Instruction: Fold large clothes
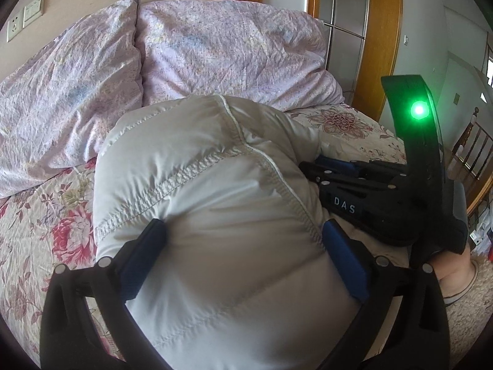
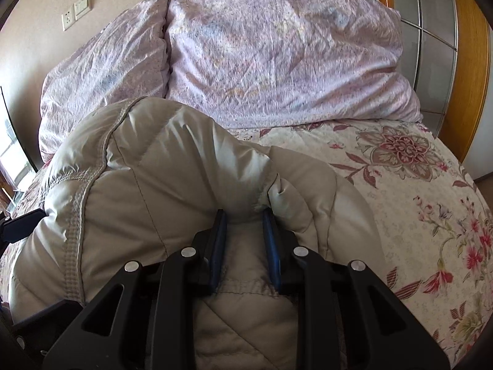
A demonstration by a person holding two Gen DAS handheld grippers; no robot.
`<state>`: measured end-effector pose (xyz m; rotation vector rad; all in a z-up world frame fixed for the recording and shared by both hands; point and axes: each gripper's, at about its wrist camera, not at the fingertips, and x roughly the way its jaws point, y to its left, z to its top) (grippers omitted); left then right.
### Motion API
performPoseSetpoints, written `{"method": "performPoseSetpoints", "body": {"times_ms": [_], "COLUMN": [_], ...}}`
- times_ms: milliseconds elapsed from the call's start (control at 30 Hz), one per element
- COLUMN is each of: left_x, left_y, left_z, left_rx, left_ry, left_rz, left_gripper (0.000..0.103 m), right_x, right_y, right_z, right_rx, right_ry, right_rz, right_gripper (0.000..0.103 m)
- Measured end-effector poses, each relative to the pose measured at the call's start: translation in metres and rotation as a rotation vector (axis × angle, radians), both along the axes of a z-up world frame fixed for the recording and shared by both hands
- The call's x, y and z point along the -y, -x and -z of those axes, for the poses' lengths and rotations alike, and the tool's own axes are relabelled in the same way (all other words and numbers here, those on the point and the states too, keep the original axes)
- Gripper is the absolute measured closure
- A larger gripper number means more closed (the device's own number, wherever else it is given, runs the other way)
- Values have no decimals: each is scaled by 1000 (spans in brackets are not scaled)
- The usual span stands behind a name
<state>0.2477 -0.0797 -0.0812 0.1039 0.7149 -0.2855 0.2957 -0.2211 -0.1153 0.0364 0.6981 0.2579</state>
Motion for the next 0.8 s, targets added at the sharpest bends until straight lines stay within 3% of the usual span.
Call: {"method": "performPoseSetpoints", "body": {"times_ms": [467,800], "left_x": [3,-25], "left_y": [-5,7], "left_z": [3,-29], "left_rx": [13,45], "left_ry": [-9,-6], "left_rz": [-8,-66], "left_gripper": [3,4], "right_x": [3,8], "right_y": [-9,0], "right_z": [12,-7], "right_rx": [-24,-43], "right_ry": [-25,-40], "right_rz": [-22,16], "right_gripper": [79,77]}}
